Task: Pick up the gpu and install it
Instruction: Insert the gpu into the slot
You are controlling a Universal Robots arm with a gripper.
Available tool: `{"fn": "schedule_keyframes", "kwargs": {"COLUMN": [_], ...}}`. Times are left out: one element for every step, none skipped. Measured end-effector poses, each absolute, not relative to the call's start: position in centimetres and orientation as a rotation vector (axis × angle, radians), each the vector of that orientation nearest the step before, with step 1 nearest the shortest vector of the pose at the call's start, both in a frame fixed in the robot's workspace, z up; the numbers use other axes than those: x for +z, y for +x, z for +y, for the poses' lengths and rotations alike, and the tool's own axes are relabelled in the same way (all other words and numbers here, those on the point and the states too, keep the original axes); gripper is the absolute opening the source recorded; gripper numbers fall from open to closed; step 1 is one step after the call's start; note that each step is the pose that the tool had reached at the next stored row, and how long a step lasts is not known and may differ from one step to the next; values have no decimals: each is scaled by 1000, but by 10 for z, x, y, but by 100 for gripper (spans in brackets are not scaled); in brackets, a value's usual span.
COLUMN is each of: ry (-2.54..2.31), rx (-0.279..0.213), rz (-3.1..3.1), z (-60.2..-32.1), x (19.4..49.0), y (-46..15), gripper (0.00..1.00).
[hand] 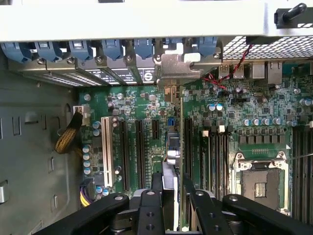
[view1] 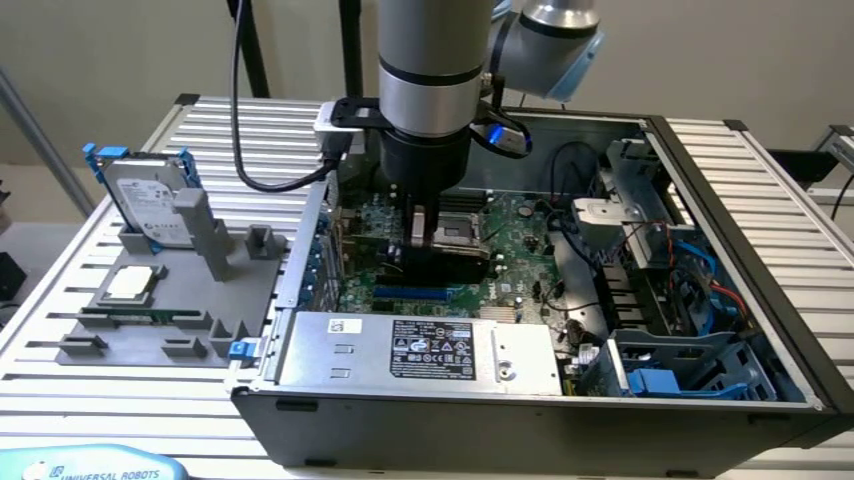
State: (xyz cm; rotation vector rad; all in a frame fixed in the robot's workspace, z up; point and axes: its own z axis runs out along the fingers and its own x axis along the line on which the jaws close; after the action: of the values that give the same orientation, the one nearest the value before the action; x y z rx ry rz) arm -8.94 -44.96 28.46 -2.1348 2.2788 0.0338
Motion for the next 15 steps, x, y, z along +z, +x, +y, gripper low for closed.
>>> {"fn": "schedule_keyframes", "kwargs": {"ry": [-2135, -2137, -2141, -2148, -2154, -2160, -2162, -2163, -2163, -2163, -2163, -2163, -2163, -2163, -2163], "rx": [34, 34, 34, 33, 33, 33, 33, 33, 33, 33, 33, 33, 33, 33, 33], "rz": [2278, 2276, 2272, 2266, 2260, 2254, 2252, 2251, 2251, 2251, 2251, 2251, 2251, 2251, 2251], "z": [-450, -450, -450, -450, -450, -449, -449, -449, -449, -449, -449, -449, -449, -449, -448], "x": [284, 284, 283, 282, 281, 281, 280, 280, 279, 278, 277, 277, 276, 275, 275], "y": [-89, -90, -91, -92, -92, -92, -92, -93, -93, -93, -94, -95, -96, -96, -96], "gripper": [27, 27, 27, 27, 27, 27, 27, 27, 27, 27, 27, 27, 27, 27, 27]}}
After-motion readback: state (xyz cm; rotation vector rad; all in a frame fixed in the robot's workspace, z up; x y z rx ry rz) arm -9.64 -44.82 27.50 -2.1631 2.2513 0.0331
